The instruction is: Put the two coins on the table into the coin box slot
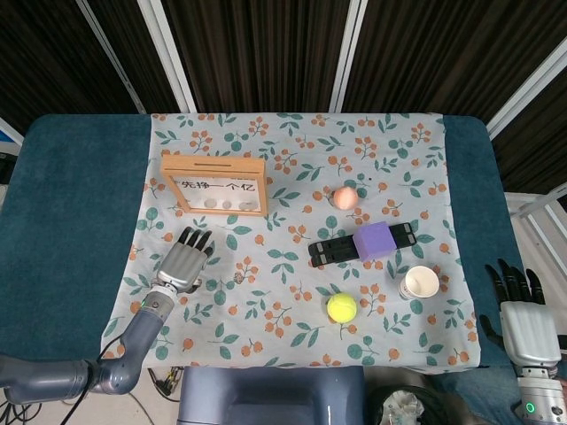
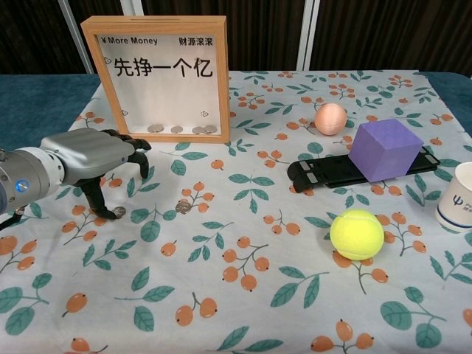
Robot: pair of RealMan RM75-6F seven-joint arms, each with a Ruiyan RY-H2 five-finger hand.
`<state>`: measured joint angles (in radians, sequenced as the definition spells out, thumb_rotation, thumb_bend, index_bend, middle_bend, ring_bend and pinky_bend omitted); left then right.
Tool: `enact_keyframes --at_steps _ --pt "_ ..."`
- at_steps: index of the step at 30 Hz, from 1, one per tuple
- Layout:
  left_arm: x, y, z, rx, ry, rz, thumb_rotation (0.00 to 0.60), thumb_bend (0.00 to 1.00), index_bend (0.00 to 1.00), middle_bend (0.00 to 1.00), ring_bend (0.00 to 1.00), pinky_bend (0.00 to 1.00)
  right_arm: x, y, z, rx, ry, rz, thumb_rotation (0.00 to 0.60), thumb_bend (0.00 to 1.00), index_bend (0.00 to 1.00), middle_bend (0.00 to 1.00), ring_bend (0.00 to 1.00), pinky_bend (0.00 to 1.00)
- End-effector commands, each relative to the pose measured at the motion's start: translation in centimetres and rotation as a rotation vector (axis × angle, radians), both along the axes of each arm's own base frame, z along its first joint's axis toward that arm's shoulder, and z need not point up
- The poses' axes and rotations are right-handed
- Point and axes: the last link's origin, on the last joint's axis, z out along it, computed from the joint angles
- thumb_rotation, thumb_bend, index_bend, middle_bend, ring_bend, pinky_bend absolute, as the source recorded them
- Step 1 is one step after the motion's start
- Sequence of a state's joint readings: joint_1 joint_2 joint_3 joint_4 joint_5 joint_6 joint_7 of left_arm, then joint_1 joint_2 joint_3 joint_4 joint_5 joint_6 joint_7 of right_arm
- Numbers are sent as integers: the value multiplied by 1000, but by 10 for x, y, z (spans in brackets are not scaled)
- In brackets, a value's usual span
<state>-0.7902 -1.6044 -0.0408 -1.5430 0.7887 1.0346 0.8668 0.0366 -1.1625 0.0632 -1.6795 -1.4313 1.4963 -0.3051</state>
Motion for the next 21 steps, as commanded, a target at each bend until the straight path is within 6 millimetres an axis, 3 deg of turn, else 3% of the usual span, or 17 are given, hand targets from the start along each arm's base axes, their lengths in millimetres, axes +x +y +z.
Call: enact_keyframes --at_steps 1,10,21 --pt "-1 -1 -1 -3 12 -2 600 32 304 0 0 0 0 0 0 -1 0 -2 600 406 96 43 96 0" --pt "0 -2 -4 -9 16 -8 600 32 355 0 0 0 0 0 0 -1 1 -2 600 406 96 43 96 0" --pt "0 -4 -6 -16 33 -48 600 109 568 0 0 0 -1 0 0 3 -2 -10 600 407 96 43 96 0"
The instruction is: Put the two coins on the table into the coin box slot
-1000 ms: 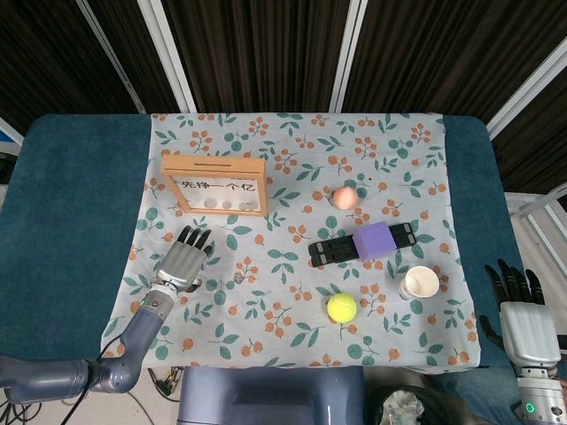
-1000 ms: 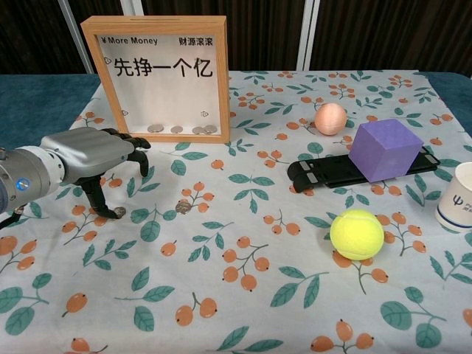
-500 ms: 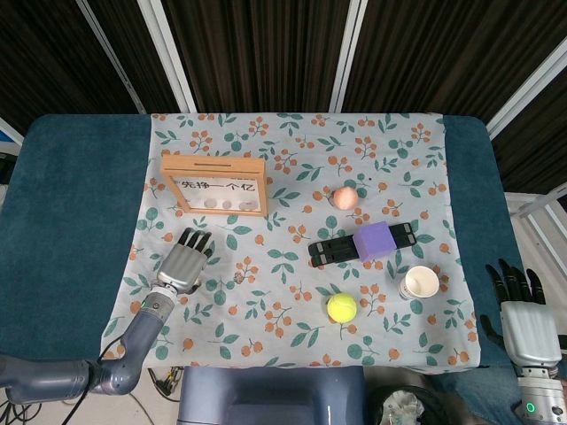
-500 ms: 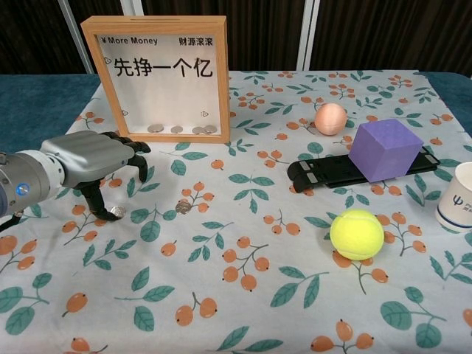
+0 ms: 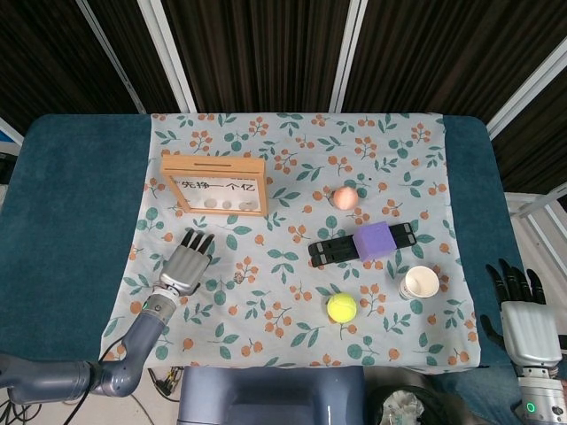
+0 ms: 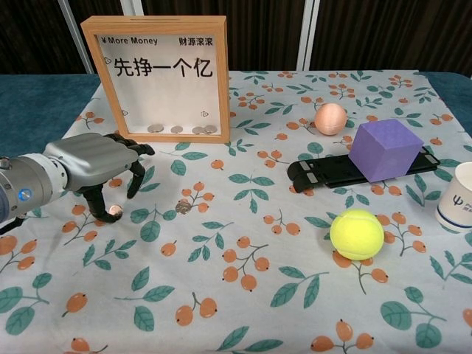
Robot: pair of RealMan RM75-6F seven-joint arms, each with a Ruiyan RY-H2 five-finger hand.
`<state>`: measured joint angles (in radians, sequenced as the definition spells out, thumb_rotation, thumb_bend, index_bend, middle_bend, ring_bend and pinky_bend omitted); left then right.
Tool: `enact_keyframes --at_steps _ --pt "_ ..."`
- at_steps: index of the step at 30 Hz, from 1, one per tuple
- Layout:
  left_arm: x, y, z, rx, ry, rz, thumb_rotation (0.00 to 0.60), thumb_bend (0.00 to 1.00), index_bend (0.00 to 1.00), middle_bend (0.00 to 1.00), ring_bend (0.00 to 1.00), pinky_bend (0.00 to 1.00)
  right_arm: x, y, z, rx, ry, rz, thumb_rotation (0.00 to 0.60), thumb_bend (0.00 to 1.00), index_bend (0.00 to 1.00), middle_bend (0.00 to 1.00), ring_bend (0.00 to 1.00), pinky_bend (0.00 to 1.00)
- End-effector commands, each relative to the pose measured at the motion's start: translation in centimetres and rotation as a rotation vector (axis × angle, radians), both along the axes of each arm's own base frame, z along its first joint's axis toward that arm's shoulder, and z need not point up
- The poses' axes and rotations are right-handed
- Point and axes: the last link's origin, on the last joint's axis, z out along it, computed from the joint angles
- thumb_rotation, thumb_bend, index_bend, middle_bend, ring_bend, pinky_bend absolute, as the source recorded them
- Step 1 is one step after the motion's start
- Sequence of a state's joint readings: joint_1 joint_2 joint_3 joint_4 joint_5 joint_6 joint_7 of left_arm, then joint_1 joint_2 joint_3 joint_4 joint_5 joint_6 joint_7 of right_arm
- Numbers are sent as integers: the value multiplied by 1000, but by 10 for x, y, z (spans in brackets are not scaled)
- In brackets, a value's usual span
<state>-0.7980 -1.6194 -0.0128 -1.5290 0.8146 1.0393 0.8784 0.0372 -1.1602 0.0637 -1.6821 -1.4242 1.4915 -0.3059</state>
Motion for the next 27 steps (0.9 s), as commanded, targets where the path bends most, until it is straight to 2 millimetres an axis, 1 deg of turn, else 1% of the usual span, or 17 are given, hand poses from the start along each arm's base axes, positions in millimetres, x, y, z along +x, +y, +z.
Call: enact_keyframes --at_steps 1,6,11,20,27 --pt "-1 0 -1 -3 3 -10 600 117 576 0 0 0 -1 0 0 3 -2 -8 600 407 96 43 96 0" --pt "-1 0 -1 -8 12 -16 600 139 589 0 0 0 -1 0 0 10 -2 -24 600 406 96 43 96 0" --pt "-2 -1 -1 -7 24 -16 600 141 591 0 0 0 -1 0 0 10 -2 -23 600 407 96 43 96 0" --pt "-1 -2 -2 -9 32 -19 600 141 561 0 0 0 -1 0 0 10 -3 -24 600 406 96 43 96 0" --pt "-2 -3 -4 -24 38 -15 600 202 571 0 0 0 -1 0 0 12 -7 -32 600 407 96 43 96 0"
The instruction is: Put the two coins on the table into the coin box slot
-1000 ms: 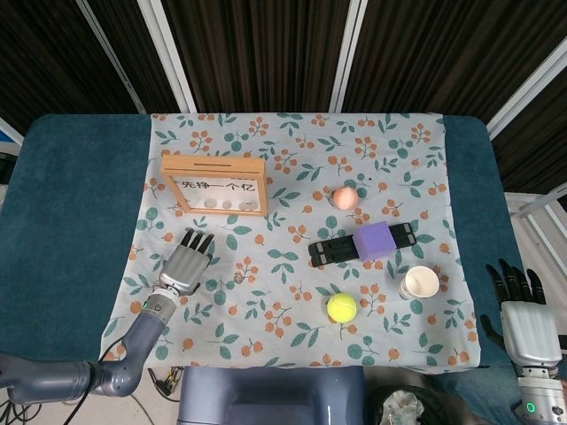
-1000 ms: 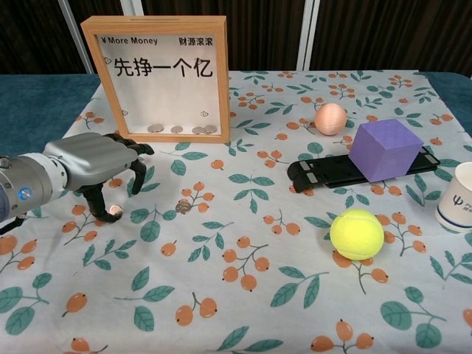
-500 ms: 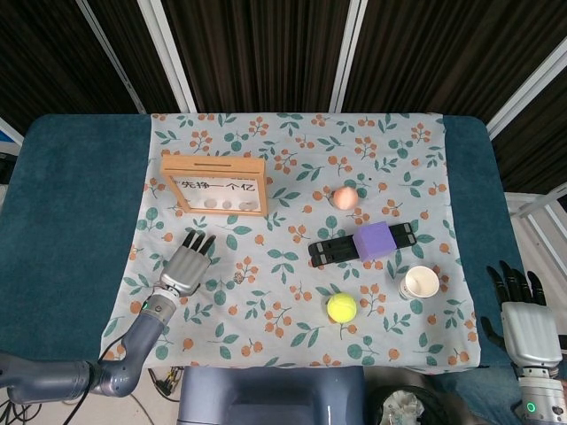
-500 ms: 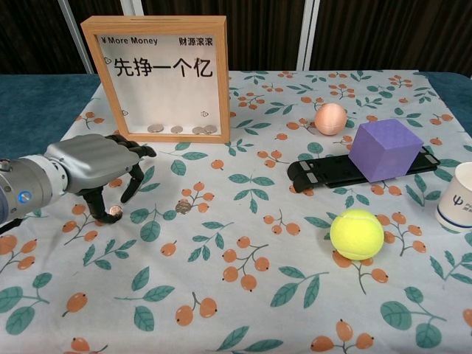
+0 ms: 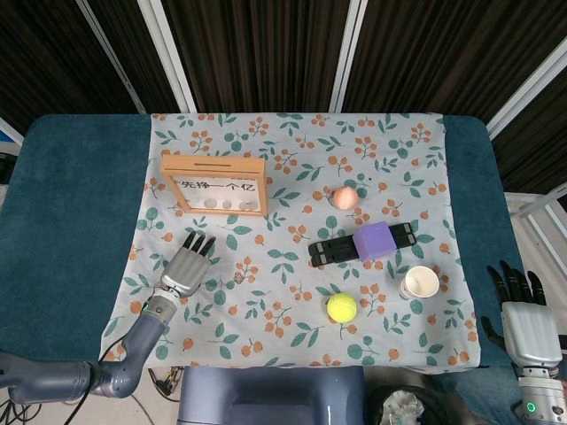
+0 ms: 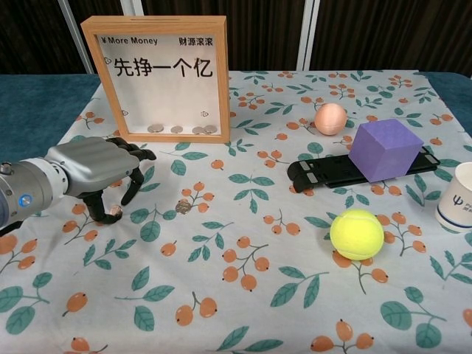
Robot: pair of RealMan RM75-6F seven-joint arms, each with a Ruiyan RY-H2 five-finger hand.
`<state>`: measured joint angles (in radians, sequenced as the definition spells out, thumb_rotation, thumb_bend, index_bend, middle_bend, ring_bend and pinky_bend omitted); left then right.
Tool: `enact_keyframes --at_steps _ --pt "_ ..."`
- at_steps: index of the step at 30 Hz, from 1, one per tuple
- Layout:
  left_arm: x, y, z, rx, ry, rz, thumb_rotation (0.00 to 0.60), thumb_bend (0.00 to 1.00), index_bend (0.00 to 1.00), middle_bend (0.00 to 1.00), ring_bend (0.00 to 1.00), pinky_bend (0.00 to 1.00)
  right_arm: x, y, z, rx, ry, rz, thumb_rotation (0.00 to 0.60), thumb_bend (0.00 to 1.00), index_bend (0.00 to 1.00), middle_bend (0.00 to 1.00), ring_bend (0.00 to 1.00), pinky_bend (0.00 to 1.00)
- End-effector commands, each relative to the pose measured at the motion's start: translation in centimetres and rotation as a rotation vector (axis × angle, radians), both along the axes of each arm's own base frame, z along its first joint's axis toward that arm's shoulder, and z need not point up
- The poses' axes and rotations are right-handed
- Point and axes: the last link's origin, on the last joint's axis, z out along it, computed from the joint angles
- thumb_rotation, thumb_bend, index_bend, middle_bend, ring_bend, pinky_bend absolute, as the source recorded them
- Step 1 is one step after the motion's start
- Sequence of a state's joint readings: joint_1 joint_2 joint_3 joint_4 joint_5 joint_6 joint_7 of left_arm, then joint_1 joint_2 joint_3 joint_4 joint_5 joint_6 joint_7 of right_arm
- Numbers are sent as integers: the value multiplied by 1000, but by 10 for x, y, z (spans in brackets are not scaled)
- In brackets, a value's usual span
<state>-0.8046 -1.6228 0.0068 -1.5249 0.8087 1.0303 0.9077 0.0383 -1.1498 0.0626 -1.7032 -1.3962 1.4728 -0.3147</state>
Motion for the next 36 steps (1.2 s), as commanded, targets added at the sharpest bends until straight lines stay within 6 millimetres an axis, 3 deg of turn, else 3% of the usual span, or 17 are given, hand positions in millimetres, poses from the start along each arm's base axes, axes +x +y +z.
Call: enact_keyframes --at_steps 1,10,15,28,33,36 --pt "0 0 -1 -3 -1 0 600 208 573 0 0 0 0 0 0 -2 -1 0 600 407 96 43 96 0" --pt "1 -1 -1 -4 11 -10 600 330 606 0 0 0 1 0 0 -1 -5 -1 600 406 96 43 96 0" --pt "2 0 1 1 -1 -14 600 540 629 0 0 0 0 0 0 -1 -1 0 600 407 96 43 96 0" --pt "5 2 8 17 -30 5 600 637 637 0 0 0 0 0 -1 -2 4 -7 600 406 96 43 96 0" --pt "21 3 29 13 -104 31 600 624 637 0 0 0 0 0 -1 -3 2 -8 600 406 96 43 96 0" --pt "36 1 52 -24 -164 81 600 622 636 0 0 0 1 0 -1 -6 -3 -6 600 406 96 43 96 0"
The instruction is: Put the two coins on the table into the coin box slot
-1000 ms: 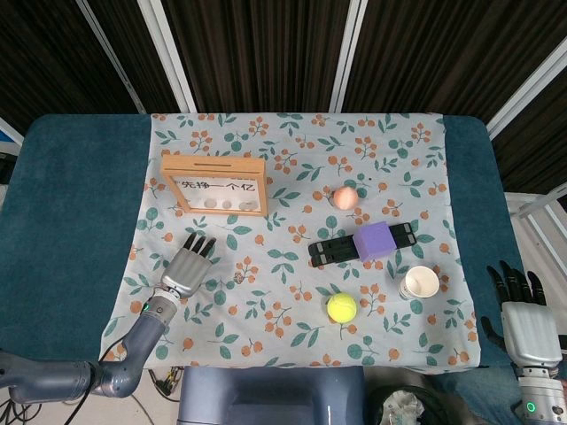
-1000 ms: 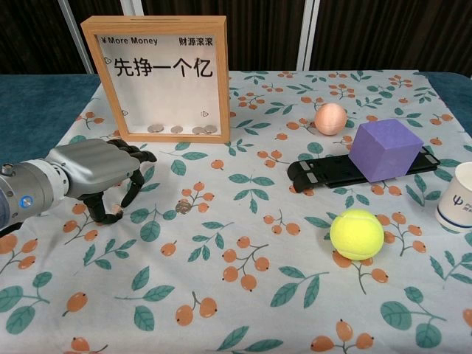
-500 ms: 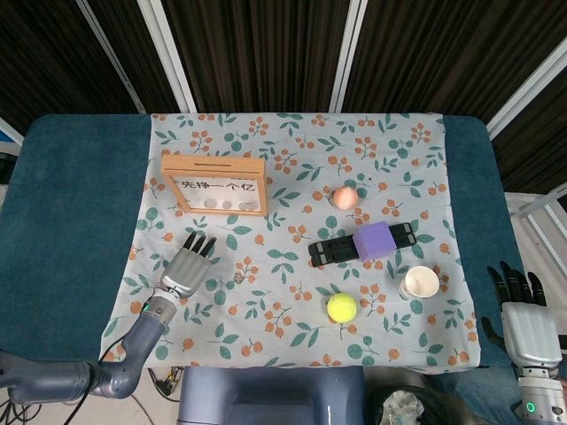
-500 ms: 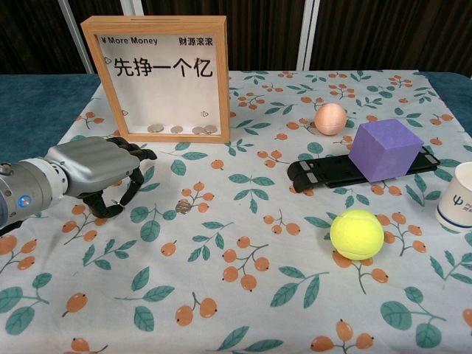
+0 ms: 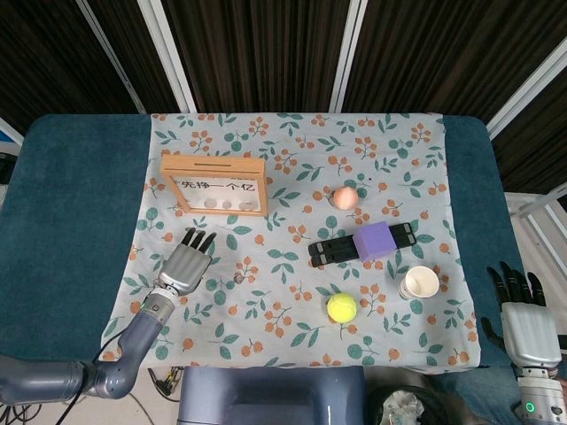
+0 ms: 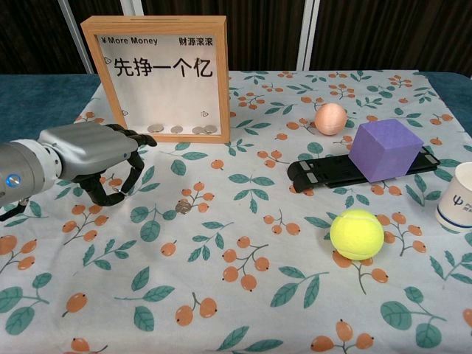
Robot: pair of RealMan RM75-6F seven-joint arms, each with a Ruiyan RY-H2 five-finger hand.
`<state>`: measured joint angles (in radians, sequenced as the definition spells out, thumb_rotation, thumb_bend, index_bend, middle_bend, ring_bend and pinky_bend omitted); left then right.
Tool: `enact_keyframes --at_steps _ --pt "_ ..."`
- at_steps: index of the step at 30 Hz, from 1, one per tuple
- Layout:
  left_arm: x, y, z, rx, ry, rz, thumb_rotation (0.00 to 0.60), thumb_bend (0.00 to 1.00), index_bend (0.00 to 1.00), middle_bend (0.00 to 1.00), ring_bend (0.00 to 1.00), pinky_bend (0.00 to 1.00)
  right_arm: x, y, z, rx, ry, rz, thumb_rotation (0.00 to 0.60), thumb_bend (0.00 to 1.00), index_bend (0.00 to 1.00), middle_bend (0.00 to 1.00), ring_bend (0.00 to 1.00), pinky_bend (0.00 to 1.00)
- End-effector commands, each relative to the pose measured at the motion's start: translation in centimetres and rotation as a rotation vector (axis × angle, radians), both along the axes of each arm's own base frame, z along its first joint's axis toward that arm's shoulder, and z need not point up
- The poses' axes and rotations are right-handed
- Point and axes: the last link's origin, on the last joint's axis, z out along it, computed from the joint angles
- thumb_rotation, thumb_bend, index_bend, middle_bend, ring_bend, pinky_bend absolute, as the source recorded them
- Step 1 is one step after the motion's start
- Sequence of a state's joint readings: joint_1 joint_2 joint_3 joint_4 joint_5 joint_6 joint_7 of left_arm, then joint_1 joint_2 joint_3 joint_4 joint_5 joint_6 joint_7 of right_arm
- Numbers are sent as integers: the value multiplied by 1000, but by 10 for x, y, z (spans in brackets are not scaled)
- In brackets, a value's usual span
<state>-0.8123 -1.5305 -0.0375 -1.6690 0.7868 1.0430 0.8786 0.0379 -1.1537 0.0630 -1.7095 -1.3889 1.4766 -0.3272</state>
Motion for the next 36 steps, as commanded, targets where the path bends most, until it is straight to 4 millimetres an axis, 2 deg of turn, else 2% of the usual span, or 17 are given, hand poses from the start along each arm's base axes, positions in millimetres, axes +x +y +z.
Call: enact_keyframes --at_steps 1,8,11,18,20,28,36 --pt "21 2 34 -32 -82 58 600 622 636 0 0 0 0 0 0 -4 -6 0 600 407 96 43 96 0" --pt "65 17 118 50 -71 73 600 622 638 0 0 0 -1 -1 1 -11 -6 -12 600 406 95 43 96 0" --pt "77 33 144 108 -32 103 600 623 638 0 0 0 -2 -2 1 -13 -11 -18 600 406 96 43 96 0" --pt "106 74 180 149 -95 204 600 624 648 0 0 0 -3 -3 1 -25 -26 -36 600 406 96 43 96 0" --pt "111 87 186 158 -121 195 600 623 648 0 0 0 -3 -3 1 -28 -34 -39 600 406 96 43 95 0" --pt "124 127 193 137 -202 254 600 625 649 0 0 0 -3 -4 2 -56 -34 -41 600 406 96 43 96 0" --pt "143 164 178 130 -186 276 600 655 650 0 0 0 -8 -4 5 -89 -43 -55 600 406 96 43 96 0"
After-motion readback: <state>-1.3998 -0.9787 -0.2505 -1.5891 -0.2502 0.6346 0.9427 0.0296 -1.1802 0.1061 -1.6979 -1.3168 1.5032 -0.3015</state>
